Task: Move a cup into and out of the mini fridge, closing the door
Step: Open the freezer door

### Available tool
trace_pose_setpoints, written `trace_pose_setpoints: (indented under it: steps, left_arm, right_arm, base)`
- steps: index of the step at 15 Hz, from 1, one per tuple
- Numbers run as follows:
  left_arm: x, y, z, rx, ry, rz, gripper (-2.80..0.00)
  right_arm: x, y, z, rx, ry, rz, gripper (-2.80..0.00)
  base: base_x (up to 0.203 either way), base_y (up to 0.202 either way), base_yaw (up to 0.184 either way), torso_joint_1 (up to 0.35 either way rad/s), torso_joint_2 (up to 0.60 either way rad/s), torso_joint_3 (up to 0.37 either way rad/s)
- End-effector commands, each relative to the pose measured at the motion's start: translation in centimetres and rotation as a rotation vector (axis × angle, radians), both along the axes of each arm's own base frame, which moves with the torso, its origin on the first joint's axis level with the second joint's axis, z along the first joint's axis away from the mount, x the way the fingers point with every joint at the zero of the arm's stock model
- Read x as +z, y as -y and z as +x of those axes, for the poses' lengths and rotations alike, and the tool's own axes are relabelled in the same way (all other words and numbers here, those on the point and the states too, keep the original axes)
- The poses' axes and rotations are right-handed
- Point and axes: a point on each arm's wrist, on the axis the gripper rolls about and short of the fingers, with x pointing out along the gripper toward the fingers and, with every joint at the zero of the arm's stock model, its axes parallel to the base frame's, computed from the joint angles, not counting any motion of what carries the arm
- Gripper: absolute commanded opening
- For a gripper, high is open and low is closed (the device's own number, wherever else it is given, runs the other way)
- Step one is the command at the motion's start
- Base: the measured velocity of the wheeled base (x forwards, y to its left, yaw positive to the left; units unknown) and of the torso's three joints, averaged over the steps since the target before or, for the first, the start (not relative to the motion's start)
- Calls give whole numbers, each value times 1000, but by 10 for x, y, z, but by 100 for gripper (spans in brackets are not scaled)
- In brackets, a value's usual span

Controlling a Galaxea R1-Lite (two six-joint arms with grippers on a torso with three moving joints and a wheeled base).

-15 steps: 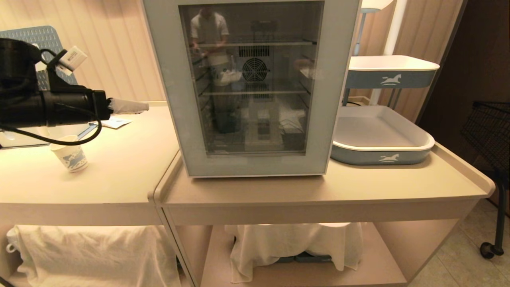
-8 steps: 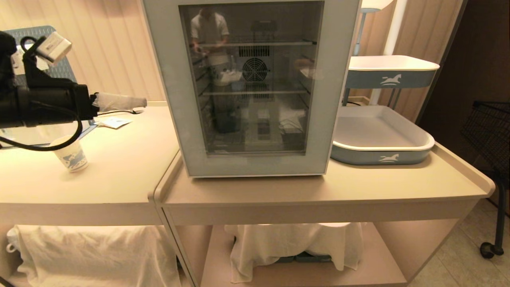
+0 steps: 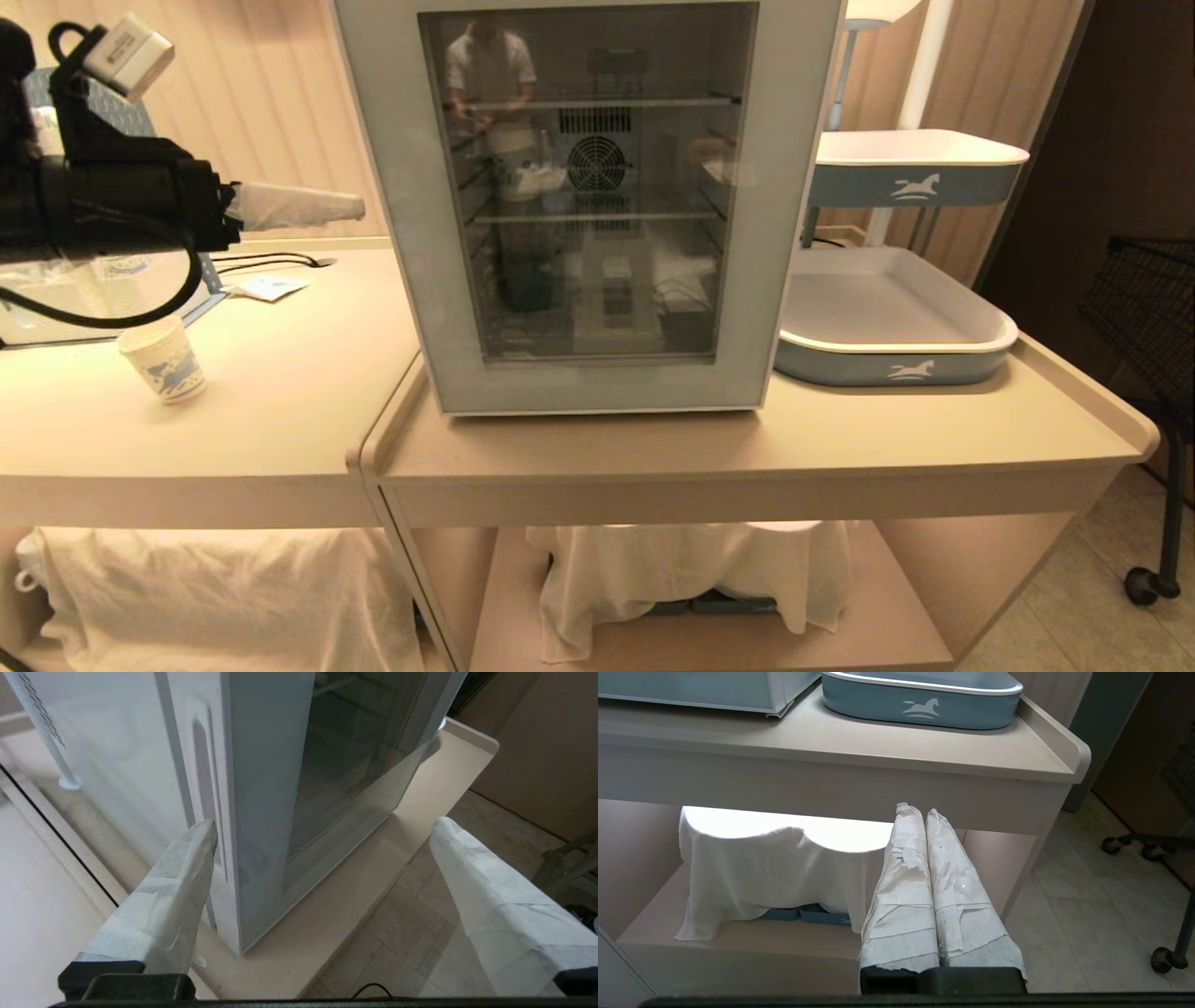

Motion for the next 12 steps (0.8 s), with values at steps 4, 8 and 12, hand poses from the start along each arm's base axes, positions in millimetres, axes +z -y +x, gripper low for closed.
trace_pose_setpoints:
  steps: [4, 8, 12]
  left_arm:
    - [-2, 1, 17, -15, 73, 73, 0]
    - [3, 1, 25, -15, 103, 77, 0]
    - [5, 1, 30, -18, 102, 75, 0]
  right_arm:
    - [0, 0, 0, 0, 1, -1, -280]
    - [0, 0, 0, 0, 1, -1, -280]
    - [0, 0, 0, 1, 1, -1, -280]
  base:
    - [0, 0, 0, 0, 0, 0]
    - [0, 0, 0, 0, 0, 0]
    - [0, 0, 0, 0, 0, 0]
